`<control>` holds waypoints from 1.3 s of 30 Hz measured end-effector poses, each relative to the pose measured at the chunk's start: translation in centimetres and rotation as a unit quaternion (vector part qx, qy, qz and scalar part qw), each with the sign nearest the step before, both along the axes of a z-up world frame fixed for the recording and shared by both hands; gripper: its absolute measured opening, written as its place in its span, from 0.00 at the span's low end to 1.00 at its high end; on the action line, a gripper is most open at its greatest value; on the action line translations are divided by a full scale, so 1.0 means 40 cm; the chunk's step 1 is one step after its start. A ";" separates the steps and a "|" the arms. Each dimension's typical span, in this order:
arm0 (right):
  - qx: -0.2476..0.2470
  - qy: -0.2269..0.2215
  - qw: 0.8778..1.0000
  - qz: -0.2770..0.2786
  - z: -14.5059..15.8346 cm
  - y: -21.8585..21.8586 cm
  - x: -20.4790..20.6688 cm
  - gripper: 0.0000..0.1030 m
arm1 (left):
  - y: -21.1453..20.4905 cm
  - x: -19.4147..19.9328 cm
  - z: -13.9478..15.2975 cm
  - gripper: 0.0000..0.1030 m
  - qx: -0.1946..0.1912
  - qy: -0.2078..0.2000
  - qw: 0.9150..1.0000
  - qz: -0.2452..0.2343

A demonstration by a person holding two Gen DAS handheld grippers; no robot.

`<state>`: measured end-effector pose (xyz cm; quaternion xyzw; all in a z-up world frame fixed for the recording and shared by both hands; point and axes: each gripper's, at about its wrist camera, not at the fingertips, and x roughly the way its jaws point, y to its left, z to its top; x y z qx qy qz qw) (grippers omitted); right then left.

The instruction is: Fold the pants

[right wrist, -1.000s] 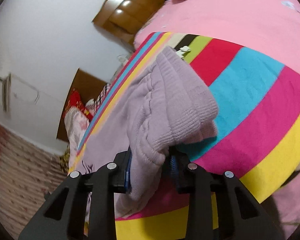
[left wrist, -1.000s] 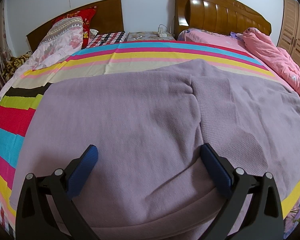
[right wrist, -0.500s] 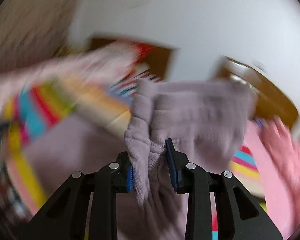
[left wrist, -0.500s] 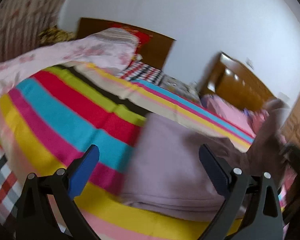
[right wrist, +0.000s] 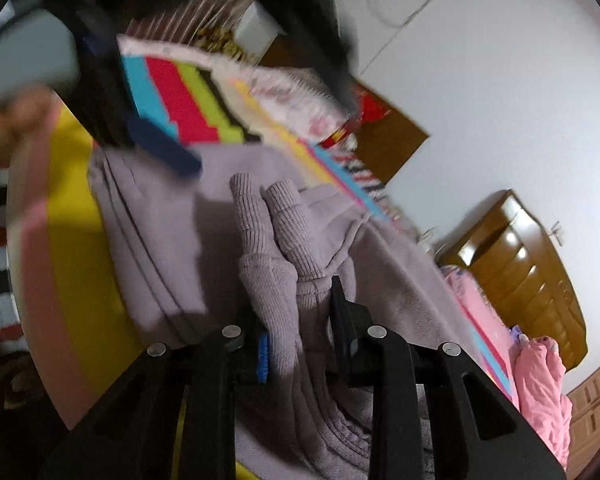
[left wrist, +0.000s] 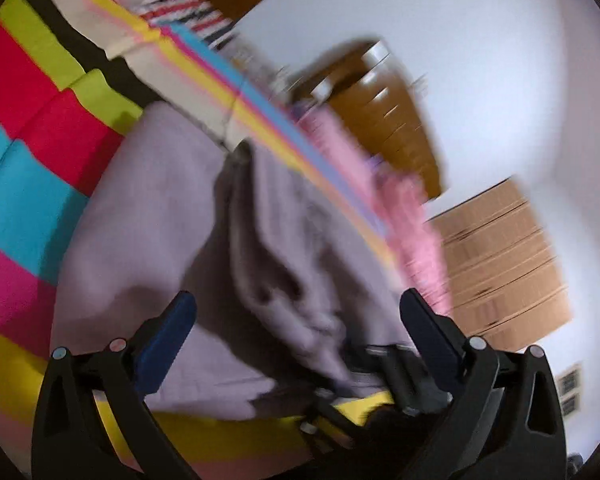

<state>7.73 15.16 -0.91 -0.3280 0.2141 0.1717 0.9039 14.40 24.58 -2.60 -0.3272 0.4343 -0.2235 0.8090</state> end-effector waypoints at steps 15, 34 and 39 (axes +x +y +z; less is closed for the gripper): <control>0.038 -0.015 0.999 -0.003 0.013 -0.030 -0.020 0.26 | -0.147 0.167 -0.015 0.56 -0.013 0.073 0.993 -0.087; 0.192 0.093 0.961 -0.175 -0.023 -0.473 -0.149 0.86 | -0.136 0.140 -0.081 0.28 0.025 0.055 0.996 -0.063; 0.153 0.065 0.964 -0.207 -0.042 -0.405 -0.083 0.85 | -0.164 0.117 0.083 0.21 0.043 -0.014 0.997 -0.063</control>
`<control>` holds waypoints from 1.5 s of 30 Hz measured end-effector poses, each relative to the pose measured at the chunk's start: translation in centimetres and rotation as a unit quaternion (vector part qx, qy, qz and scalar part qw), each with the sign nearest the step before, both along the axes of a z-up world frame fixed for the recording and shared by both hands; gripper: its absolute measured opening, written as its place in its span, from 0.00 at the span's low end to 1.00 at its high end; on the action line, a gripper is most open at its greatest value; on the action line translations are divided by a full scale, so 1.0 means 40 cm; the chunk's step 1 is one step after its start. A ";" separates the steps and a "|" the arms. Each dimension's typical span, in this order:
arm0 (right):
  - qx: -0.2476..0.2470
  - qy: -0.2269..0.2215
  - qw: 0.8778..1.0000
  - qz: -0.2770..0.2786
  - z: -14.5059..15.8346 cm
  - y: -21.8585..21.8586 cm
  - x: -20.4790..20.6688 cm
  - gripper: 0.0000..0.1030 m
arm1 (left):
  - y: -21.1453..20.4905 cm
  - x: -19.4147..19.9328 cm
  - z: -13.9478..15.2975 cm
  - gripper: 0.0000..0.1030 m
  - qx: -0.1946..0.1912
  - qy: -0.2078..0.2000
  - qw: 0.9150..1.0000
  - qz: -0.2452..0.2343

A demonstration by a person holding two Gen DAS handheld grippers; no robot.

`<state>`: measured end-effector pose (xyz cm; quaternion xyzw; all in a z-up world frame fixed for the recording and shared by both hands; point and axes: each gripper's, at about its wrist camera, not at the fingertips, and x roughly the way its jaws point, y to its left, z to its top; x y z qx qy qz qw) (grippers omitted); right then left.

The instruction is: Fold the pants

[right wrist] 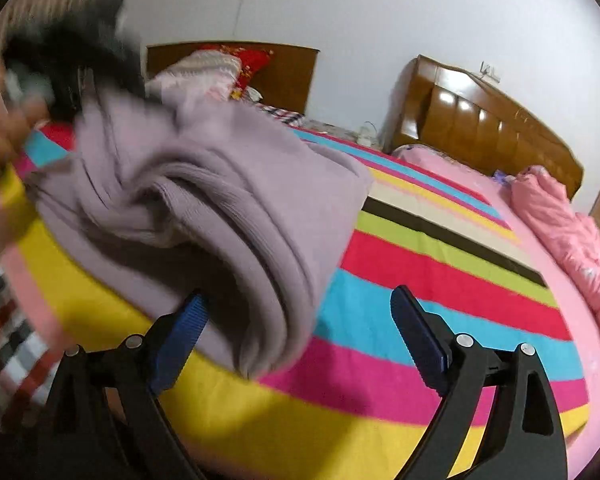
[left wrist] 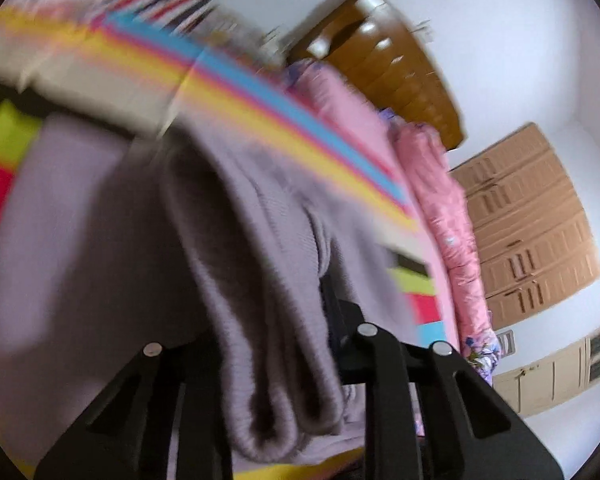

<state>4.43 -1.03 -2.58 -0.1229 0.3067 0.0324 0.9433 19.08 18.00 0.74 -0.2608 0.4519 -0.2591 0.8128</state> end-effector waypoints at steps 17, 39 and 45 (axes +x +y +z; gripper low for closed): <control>-0.046 -0.007 0.999 0.006 -0.048 0.016 0.002 0.85 | 0.344 -0.121 -0.190 0.22 -0.077 0.010 0.989 0.125; 0.098 0.002 0.982 0.160 0.061 -0.053 -0.089 0.72 | 0.288 -0.317 0.042 0.76 0.036 -0.134 0.979 0.151; 0.135 -0.001 0.955 0.263 0.128 0.091 -0.044 0.45 | 0.255 -0.325 -0.033 0.51 -0.011 -0.098 0.984 0.149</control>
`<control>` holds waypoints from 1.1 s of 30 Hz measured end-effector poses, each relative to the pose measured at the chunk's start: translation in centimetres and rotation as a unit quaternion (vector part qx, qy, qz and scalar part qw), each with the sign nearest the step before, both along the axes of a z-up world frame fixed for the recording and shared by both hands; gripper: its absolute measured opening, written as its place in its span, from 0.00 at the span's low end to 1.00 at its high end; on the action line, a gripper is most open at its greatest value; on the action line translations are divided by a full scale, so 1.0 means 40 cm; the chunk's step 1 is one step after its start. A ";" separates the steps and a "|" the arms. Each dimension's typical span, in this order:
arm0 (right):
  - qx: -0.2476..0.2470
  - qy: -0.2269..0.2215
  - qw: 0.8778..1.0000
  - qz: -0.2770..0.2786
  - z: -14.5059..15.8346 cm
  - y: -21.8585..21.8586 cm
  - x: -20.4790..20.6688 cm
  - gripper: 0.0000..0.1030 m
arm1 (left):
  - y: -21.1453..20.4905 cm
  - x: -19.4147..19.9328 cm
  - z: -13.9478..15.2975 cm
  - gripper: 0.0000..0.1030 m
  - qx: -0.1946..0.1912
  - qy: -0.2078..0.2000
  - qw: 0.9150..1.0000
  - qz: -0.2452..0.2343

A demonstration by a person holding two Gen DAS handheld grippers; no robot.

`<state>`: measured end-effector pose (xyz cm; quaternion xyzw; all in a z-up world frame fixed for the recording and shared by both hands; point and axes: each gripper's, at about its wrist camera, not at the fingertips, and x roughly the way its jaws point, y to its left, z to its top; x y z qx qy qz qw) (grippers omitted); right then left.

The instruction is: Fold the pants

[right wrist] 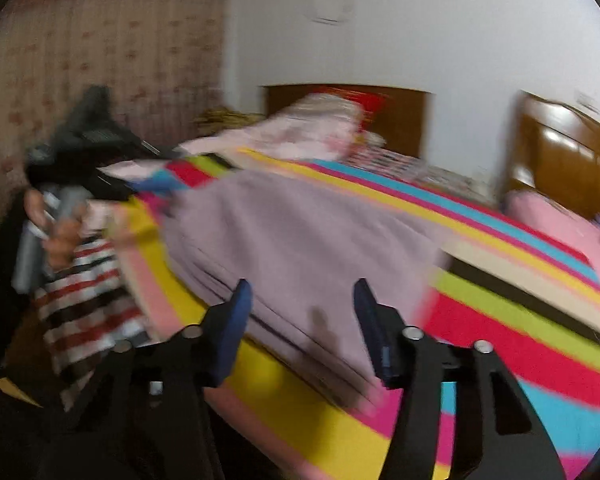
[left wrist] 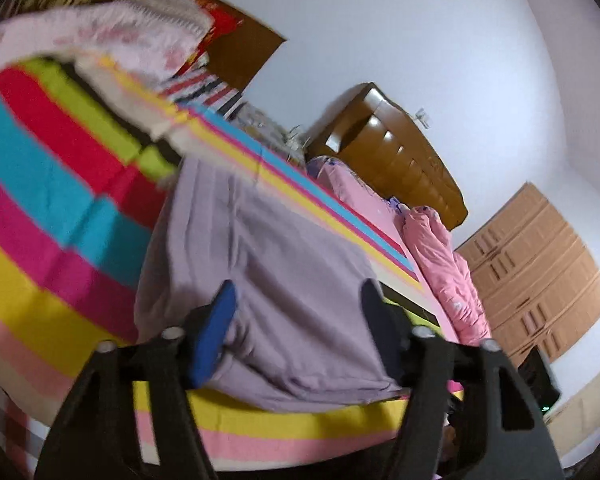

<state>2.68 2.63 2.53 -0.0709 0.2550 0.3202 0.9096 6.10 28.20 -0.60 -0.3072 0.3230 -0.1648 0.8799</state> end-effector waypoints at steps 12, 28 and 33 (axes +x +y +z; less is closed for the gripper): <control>-0.055 0.074 0.987 0.128 -0.042 0.363 0.146 0.33 | 0.181 -0.178 -0.045 0.64 -0.031 -0.007 0.993 0.113; -0.075 -0.010 0.989 0.126 0.006 0.370 0.090 0.10 | 0.162 -0.184 -0.079 0.73 -0.060 -0.005 0.993 0.098; -0.122 0.005 0.980 0.155 -0.073 0.404 0.073 0.10 | 0.174 -0.184 -0.062 0.73 -0.064 -0.015 0.991 0.119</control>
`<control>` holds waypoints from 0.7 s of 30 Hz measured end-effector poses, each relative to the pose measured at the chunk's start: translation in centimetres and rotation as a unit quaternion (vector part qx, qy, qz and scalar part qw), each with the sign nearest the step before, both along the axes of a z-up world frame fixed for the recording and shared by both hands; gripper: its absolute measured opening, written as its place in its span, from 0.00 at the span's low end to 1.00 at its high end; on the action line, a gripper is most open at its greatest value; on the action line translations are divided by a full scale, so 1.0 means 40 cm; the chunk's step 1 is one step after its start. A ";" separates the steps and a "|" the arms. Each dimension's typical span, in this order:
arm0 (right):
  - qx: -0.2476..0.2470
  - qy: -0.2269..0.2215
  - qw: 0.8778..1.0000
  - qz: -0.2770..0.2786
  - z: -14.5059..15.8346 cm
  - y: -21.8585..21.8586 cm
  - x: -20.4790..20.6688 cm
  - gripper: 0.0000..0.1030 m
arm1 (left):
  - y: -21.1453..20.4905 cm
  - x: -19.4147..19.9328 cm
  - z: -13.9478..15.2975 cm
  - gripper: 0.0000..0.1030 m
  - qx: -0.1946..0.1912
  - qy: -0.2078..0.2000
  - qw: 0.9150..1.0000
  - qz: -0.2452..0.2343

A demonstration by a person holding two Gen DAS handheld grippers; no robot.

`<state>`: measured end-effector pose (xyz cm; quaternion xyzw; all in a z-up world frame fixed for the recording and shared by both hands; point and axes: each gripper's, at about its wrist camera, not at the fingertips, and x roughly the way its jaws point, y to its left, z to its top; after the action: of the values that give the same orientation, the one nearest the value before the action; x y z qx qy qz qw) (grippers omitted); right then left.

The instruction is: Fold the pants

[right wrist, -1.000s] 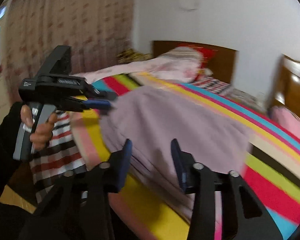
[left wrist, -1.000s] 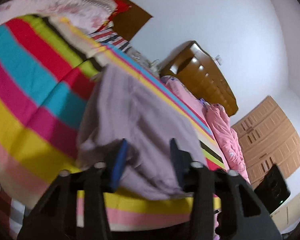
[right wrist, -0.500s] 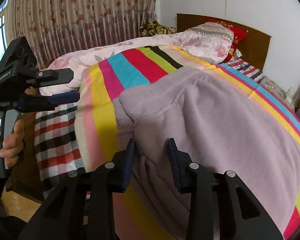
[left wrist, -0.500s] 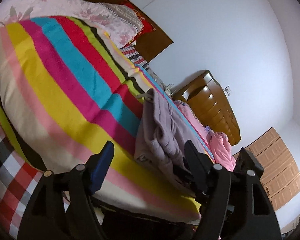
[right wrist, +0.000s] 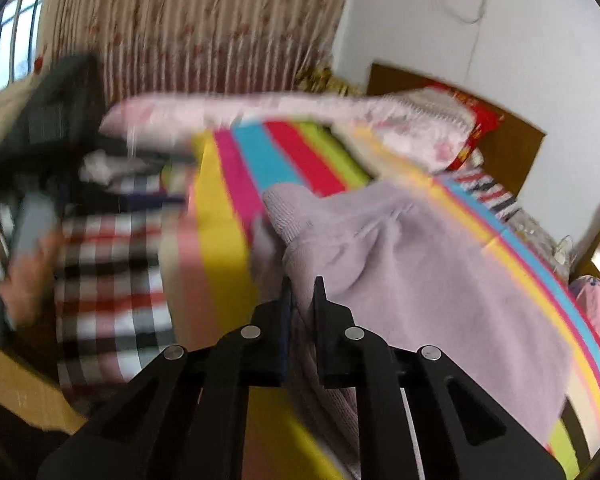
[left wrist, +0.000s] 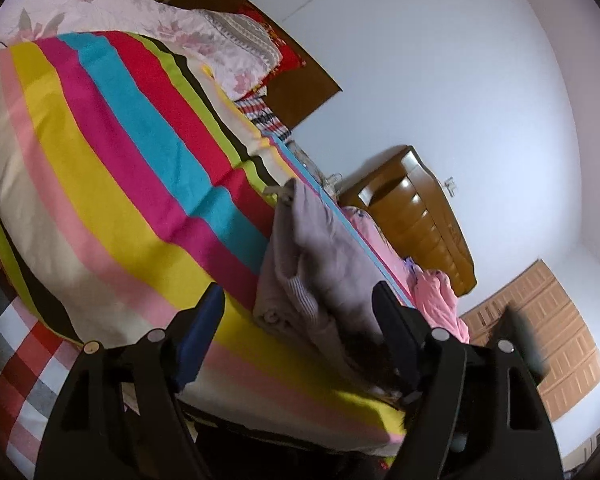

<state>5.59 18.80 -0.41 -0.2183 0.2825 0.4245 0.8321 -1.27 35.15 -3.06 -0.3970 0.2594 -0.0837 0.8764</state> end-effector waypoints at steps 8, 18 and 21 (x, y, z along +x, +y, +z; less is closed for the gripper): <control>0.023 -0.036 0.999 -0.007 0.035 -0.016 -0.037 0.11 | -0.113 0.093 0.127 0.80 0.058 -0.027 0.996 -0.069; 0.032 0.012 0.998 0.056 0.050 -0.097 -0.101 0.59 | -0.287 0.319 0.079 0.80 0.144 0.047 0.970 -0.189; 0.086 0.022 0.996 0.010 0.113 -0.245 -0.057 0.60 | -0.294 0.306 0.053 0.80 0.162 0.049 0.967 -0.192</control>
<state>3.32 8.98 4.10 -0.1392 0.2610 0.4599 0.8372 10.97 23.40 -0.93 -0.1957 0.3839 -0.1880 0.8826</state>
